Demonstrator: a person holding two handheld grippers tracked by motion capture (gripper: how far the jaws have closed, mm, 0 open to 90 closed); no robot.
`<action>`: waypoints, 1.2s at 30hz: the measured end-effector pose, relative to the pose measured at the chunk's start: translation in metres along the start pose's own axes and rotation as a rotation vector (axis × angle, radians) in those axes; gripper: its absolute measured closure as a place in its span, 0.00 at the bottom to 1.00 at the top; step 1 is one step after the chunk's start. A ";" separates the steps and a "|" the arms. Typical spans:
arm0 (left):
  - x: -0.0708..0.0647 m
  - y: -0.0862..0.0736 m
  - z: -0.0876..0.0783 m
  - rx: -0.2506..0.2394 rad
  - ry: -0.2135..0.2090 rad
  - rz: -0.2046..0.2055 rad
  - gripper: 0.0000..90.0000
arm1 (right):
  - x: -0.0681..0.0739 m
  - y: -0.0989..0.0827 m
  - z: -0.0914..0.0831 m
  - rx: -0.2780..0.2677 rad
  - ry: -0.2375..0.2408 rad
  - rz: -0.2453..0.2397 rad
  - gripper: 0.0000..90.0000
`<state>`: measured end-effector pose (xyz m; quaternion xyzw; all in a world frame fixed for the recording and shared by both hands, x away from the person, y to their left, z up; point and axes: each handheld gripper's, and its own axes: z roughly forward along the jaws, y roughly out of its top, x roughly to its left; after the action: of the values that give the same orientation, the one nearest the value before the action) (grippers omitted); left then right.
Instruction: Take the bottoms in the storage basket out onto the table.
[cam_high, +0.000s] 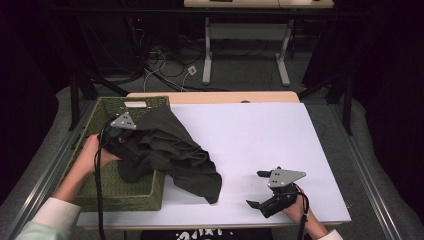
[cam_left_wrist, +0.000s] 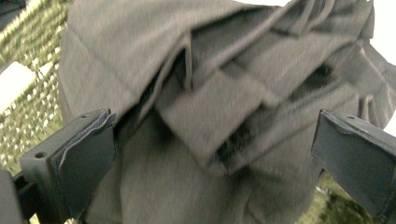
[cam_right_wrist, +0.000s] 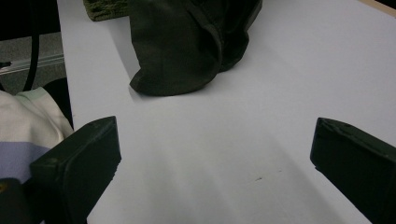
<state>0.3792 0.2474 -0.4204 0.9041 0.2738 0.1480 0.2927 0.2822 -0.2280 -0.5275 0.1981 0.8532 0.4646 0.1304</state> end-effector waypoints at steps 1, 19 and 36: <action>0.000 -0.003 0.001 0.007 0.003 -0.002 0.00 | 0.000 0.000 0.000 -0.001 -0.001 0.000 0.02; -0.006 -0.042 0.017 0.107 -0.019 -0.041 0.00 | -0.001 0.000 0.000 0.000 -0.003 0.004 0.02; -0.009 -0.046 0.041 0.167 -0.039 -0.079 0.32 | 0.000 0.000 0.001 0.005 -0.001 0.001 0.02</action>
<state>0.3713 0.2548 -0.4818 0.9166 0.3147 0.0957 0.2273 0.2825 -0.2276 -0.5276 0.1992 0.8541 0.4625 0.1302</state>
